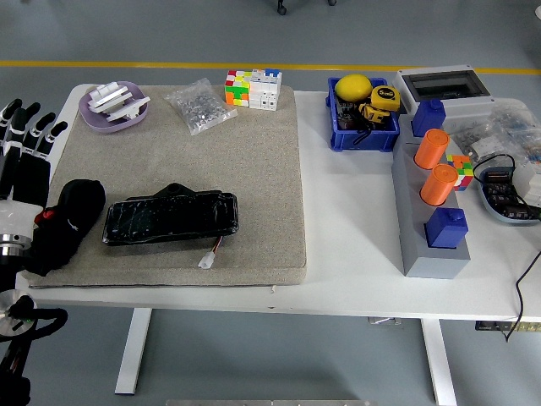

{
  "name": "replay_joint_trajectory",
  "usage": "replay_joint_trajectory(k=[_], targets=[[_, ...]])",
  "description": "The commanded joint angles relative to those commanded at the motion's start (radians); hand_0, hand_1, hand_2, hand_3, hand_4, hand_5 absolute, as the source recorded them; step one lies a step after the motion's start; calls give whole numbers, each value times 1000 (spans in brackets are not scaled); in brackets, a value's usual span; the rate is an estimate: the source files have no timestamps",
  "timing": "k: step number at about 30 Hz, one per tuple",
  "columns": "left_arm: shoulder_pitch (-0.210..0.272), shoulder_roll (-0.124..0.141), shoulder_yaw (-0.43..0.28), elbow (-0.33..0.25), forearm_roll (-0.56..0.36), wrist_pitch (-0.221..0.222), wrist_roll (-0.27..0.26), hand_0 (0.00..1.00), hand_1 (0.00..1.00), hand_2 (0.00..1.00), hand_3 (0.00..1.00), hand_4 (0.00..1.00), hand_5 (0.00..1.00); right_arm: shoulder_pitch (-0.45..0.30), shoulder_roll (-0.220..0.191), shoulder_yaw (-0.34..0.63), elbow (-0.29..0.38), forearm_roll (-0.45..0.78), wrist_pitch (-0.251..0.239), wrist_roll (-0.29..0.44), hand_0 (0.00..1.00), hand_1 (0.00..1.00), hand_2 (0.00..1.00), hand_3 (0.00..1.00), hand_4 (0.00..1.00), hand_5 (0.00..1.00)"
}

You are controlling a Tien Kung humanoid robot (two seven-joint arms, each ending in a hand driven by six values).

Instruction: Pick the rag up,wipe the panel,place it on the desk

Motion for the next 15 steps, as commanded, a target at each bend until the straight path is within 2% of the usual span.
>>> replay_joint_trajectory(k=[3,4,9,13,15], targets=[[-4,4,-4,12,48,72,16,449,503,546,544,800,197,2,0,7,0,-7,0,0,701,613,588,566,974,431],[-4,5,-4,13,48,87,16,448,499,548,587,795,214,3,0,9,0,-10,0,-1,700,612,587,565,971,430],[-5,4,-7,17,39,176,31,448,499,548,587,795,214,3,2,26,0,-23,2,0,700,612,587,565,971,430],[-2,8,-2,-4,78,296,90,429,494,550,588,774,240,2,4,29,0,-25,5,-1,697,612,586,565,968,428],[0,7,-2,-25,154,373,155,429,494,550,588,774,240,2,5,32,0,-27,6,-1,697,612,586,565,968,428]])
